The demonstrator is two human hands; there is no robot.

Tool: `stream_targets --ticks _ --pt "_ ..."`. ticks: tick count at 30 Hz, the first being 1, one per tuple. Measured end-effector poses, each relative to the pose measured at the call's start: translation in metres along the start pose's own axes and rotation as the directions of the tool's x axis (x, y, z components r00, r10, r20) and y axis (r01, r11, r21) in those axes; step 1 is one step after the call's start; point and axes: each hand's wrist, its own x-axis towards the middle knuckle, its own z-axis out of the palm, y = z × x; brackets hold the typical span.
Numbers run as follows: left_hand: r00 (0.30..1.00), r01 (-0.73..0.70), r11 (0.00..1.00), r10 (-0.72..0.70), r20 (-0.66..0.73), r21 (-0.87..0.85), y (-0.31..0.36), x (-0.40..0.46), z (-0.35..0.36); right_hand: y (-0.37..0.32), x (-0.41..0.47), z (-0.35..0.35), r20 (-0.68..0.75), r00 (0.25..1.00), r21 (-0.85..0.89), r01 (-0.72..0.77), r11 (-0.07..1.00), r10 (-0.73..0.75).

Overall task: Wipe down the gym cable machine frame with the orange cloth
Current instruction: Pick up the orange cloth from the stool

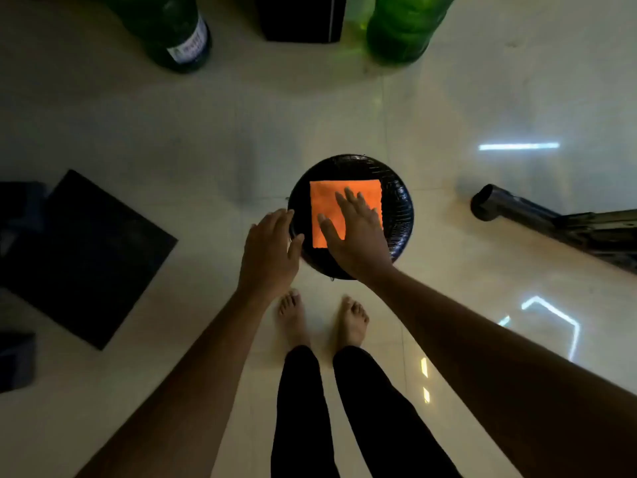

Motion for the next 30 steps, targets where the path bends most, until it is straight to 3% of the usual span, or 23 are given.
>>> stream_targets --ticks 3,15,19,23,26,30 --pt "0.998 -0.034 0.999 0.032 0.056 0.024 -0.017 0.03 0.019 0.015 0.023 0.03 -0.055 0.998 -0.194 -0.02 0.981 0.01" --pt "0.979 -0.16 0.987 0.163 0.119 -0.029 -0.049 0.065 0.046 0.036 0.044 0.077 -0.25 0.967 -0.435 -0.073 0.898 -0.042" --pt "0.977 -0.162 0.986 0.167 0.131 -0.045 -0.048 0.069 0.043 0.041 0.049 0.076 -0.292 0.953 -0.35 -0.032 0.936 -0.077" --pt "0.977 -0.16 0.986 0.164 0.137 -0.04 -0.047 0.068 0.041 0.042 0.051 0.068 -0.33 0.942 -0.144 0.015 0.99 -0.062" --pt "0.978 -0.14 0.99 0.143 0.153 -0.032 -0.035 0.065 0.031 0.034 0.046 0.045 -0.293 0.956 0.018 -0.007 1.0 0.012" --pt "0.97 -0.161 0.986 0.164 0.178 -0.029 0.001 0.054 0.003 0.019 0.023 0.002 -0.234 0.97 0.106 -0.048 0.993 0.072"
